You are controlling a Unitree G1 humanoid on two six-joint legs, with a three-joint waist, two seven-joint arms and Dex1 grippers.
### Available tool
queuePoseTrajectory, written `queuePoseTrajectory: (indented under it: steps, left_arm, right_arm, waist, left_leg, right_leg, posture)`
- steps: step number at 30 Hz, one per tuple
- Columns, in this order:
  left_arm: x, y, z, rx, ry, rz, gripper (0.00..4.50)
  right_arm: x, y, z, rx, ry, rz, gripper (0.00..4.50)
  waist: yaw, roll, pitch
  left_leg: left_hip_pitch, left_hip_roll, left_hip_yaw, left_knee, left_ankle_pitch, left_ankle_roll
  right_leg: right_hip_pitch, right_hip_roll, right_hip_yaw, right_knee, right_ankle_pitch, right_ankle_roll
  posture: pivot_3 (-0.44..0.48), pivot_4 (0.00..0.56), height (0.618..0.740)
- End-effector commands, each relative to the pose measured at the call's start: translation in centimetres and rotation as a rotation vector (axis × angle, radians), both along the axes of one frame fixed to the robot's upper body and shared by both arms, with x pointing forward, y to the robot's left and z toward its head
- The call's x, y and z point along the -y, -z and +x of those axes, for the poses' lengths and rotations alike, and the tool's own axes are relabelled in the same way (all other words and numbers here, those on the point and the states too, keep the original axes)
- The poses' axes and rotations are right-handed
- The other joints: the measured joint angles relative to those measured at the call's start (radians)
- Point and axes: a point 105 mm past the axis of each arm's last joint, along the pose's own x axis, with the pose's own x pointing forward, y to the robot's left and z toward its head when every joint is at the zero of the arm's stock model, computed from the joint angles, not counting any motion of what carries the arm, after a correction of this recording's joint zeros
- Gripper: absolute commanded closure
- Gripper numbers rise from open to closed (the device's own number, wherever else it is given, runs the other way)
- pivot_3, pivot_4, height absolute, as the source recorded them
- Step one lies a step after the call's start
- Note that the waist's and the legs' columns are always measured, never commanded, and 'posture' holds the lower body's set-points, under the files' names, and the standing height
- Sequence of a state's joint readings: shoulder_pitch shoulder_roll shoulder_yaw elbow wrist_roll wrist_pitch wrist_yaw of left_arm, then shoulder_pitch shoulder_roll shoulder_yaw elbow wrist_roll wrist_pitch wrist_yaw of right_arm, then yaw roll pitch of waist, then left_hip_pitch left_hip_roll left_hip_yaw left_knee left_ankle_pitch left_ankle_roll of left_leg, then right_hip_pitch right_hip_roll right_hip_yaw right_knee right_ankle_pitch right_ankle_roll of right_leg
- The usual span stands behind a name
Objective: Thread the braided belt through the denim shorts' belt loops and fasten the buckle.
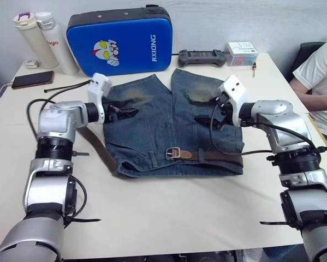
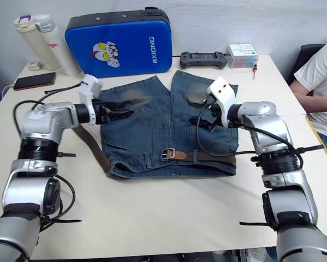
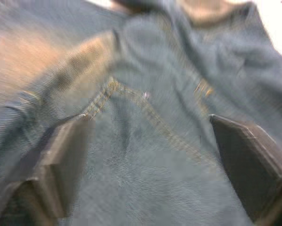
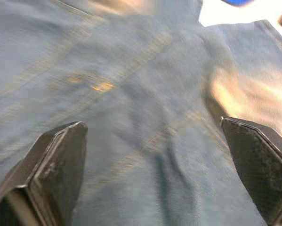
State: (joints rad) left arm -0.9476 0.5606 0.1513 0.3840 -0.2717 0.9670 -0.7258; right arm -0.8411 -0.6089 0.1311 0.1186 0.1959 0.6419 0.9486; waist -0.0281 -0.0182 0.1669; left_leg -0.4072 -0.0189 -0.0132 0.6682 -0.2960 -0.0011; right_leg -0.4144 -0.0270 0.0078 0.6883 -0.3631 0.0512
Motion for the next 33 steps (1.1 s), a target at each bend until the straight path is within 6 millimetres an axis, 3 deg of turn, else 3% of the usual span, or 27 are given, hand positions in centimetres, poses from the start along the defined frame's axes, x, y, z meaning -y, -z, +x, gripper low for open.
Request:
queuePoseTrajectory:
  steps: [1, 4, 8, 13, 23, 28, 33]
  left_arm:
    - [-3.9, -1.3, -1.7, -0.081, -0.217, -0.028, 0.06]
    - [-7.9, -1.9, -3.2, -0.153, -0.366, -0.195, 0.06]
    - [-13.8, -0.2, -4.8, -0.219, -0.689, -0.249, 0.06]
    - [-16.0, 2.1, -5.5, -0.270, -0.874, -0.203, 0.06]
    - [-11.9, 2.7, -1.3, -0.306, -0.735, -0.320, 0.06]
    - [-10.9, 4.2, 0.2, -0.350, -0.708, -0.301, 0.06]
    - [-9.4, 5.8, 1.7, -0.365, -0.683, -0.283, 0.06]
  right_arm:
    - [-3.3, -1.0, -4.0, 0.012, -0.230, 0.003, 0.00]
    - [-5.3, -1.1, -6.9, -0.008, -0.359, 0.012, 0.00]
    - [-6.5, -2.1, -10.2, -0.061, -0.521, 0.045, 0.00]
    - [-6.7, -2.9, -11.2, -0.072, -0.563, 0.059, 0.00]
    - [-5.7, -3.7, -9.8, -0.041, -0.449, 0.048, 0.00]
    - [-4.5, -5.5, -9.5, -0.025, -0.401, 0.085, 0.00]
    - [-4.1, -6.0, -9.5, -0.019, -0.370, 0.103, 0.00]
  waist:
    - [-0.002, 0.000, 0.000]
    - [-0.006, 0.000, 0.000]
    - [0.002, 0.000, 0.000]
    - [0.022, -0.005, 0.000]
    - [0.037, -0.011, 0.000]
    - [0.024, -0.011, 0.000]
    - [0.028, -0.011, 0.000]
  left_leg:
    - [0.000, 0.000, 0.000, 0.000, 0.000, 0.000]
    - [0.000, 0.000, 0.000, -0.001, 0.000, -0.001]
    - [0.001, 0.000, -0.001, 0.000, 0.001, -0.001]
    - [0.001, -0.001, -0.003, 0.001, 0.000, -0.001]
    - [0.000, -0.002, -0.003, 0.000, 0.000, 0.000]
    - [0.000, -0.002, -0.002, 0.000, 0.000, -0.001]
    - [0.001, -0.002, -0.002, 0.000, 0.001, -0.001]
  right_leg:
    - [0.000, 0.000, 0.000, 0.000, 0.000, 0.000]
    - [0.000, 0.001, 0.000, 0.001, 0.000, 0.000]
    - [0.000, 0.000, -0.001, 0.001, 0.000, 0.000]
    - [0.001, -0.001, -0.001, 0.000, 0.000, 0.000]
    - [0.002, -0.002, -0.002, -0.004, 0.000, 0.000]
    - [0.002, -0.002, -0.002, -0.004, 0.000, 0.000]
    - [0.002, -0.002, -0.002, -0.005, 0.000, 0.000]
  posture:
    - [0.000, 0.150, 0.740]
    - [0.000, 0.150, 0.740]
    - [0.000, 0.150, 0.740]
    - [0.000, 0.150, 0.740]
    - [0.000, 0.150, 0.740]
    - [0.000, 0.150, 0.740]
    - [0.000, 0.150, 0.740]
